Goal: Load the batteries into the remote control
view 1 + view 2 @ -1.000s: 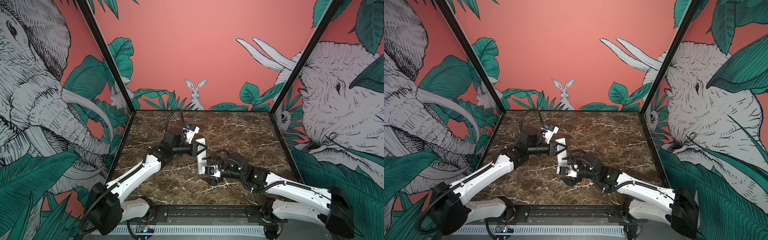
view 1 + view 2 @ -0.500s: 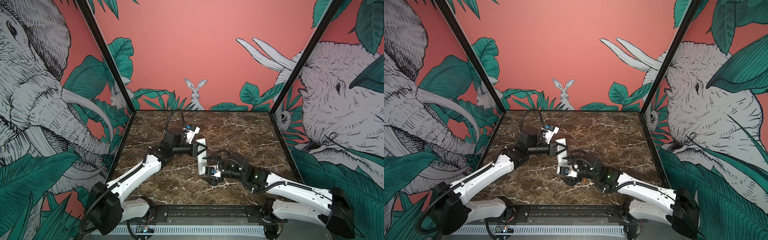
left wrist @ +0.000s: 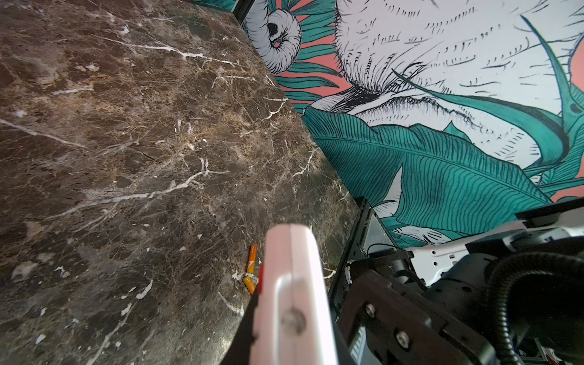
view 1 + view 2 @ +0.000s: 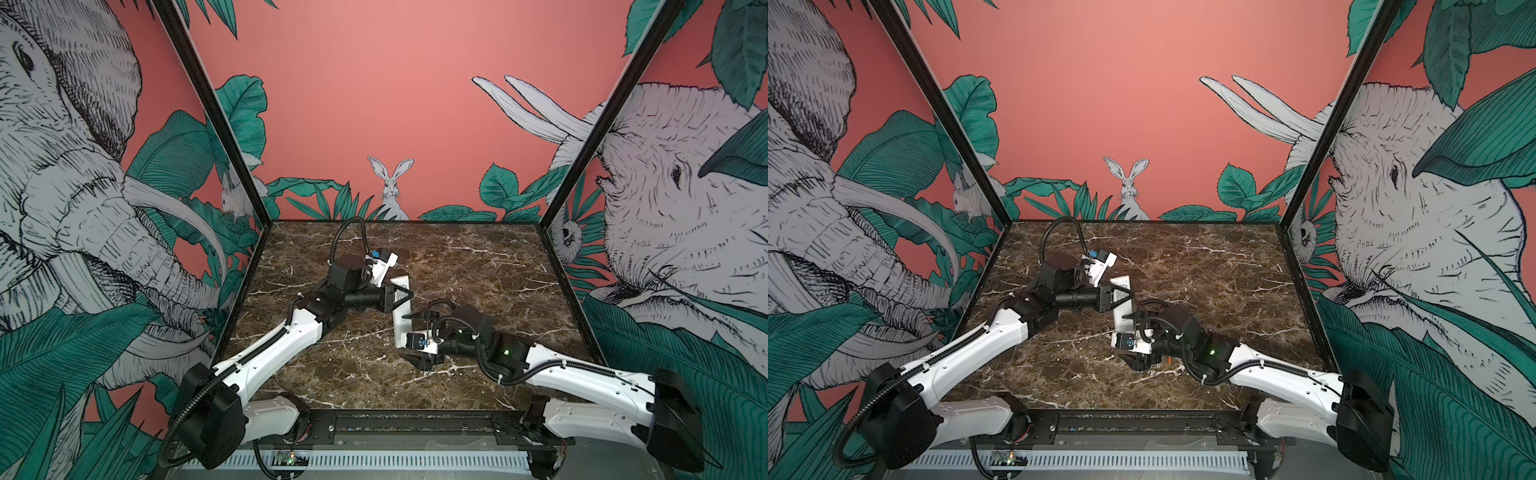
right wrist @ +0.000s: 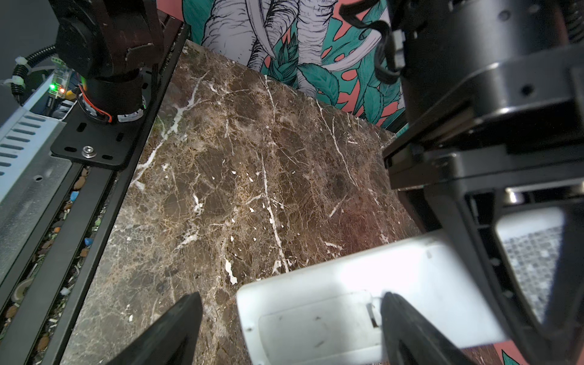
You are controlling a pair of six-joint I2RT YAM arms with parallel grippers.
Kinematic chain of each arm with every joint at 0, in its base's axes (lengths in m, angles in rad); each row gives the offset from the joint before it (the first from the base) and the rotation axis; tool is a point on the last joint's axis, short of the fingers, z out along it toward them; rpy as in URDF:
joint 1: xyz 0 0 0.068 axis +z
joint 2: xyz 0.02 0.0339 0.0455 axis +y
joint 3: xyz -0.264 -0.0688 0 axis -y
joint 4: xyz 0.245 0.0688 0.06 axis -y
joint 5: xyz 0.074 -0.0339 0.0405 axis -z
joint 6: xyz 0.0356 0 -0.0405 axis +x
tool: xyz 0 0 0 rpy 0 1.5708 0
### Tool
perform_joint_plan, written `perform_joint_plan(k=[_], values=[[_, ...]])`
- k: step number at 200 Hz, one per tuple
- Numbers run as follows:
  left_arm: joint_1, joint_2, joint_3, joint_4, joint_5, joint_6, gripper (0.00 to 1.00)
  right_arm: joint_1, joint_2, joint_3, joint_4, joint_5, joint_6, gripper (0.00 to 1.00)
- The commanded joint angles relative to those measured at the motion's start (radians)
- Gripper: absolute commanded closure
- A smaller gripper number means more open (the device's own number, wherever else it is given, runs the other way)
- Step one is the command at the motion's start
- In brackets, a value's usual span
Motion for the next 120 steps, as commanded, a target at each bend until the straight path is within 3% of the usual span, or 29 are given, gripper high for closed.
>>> perform_joint_plan(k=[1,42,120], values=[[-0.007,-0.020,0.002,0.042,0.054,-0.010,1.00,0.006,0.022,0.000,0.005,-0.002,0.006,0.10],[-0.007,-0.023,0.007,0.024,0.039,0.011,1.00,0.005,0.037,0.004,-0.031,-0.018,0.013,0.12],[-0.007,-0.016,0.025,0.002,0.028,0.030,1.00,0.015,0.044,0.020,-0.105,-0.035,0.012,0.29]])
